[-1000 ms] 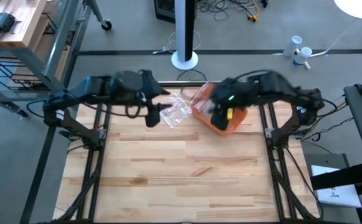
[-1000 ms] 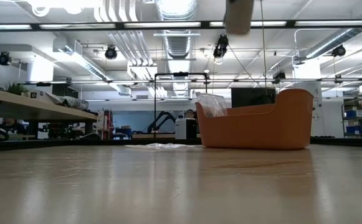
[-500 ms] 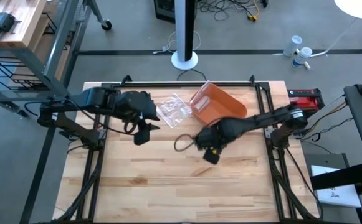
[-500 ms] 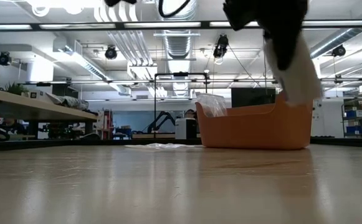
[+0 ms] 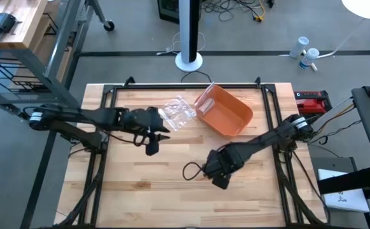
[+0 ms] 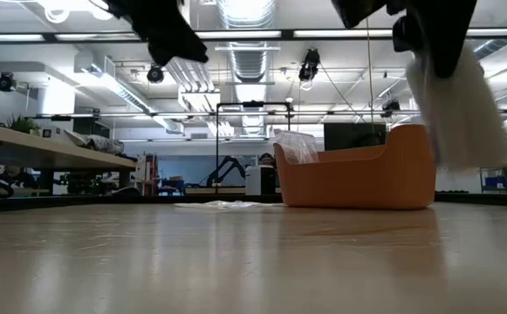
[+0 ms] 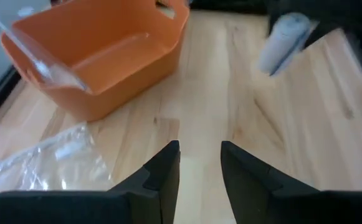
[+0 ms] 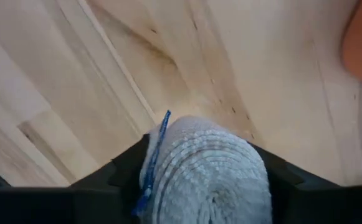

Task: Roll bandage
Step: Roll the brown bandage, then open the transparent zip bag

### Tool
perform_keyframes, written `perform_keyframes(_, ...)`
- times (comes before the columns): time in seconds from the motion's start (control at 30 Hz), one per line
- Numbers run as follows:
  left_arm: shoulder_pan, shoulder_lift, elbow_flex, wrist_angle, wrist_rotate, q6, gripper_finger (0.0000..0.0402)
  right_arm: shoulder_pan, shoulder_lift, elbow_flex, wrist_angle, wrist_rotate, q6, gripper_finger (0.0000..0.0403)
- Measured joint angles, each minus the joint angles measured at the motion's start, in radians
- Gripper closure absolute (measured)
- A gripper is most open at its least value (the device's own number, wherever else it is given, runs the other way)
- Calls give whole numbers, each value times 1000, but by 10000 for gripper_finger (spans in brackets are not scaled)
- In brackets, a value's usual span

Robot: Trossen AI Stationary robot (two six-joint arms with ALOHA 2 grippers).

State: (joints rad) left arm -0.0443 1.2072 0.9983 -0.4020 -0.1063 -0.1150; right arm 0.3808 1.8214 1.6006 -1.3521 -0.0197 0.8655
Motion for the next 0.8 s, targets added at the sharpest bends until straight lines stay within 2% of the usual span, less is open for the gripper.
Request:
perform_keyframes(0.17, 0, 9, -88, 100, -14, -24, 284, 0, 0, 108, -90, -169, -125, 116)
perform_keyframes(0.3, 0, 17, -105, 123, -14, -26, 277, 10, -3, 217, -113, -131, -115, 80)
perform_keyframes(0.37, 0, 17, -102, 114, -15, -5, 274, 10, -3, 259, -112, -45, -96, 69)
perform_keyframes(0.43, 0, 17, -96, 124, -15, -3, 274, 9, -3, 291, -114, 105, -19, 64)
perform_keyframes(0.57, 7, 37, -114, 166, -25, 117, 281, 13, -3, 306, -97, 566, 374, 67)
perform_keyframes(0.63, 14, 60, -140, 199, -66, 135, 285, 16, 3, 285, -40, 770, 562, 72)
perform_keyframes(0.67, 20, 76, -154, 221, -80, 123, 286, 18, 8, 272, 2, 826, 602, 74)
perform_keyframes(0.7, 24, 94, -166, 251, -84, 113, 287, 19, 14, 258, 46, 839, 598, 76)
perform_keyframes(0.8, 35, 151, -191, 307, -71, 114, 283, 7, 33, 227, 173, 739, 435, 82)
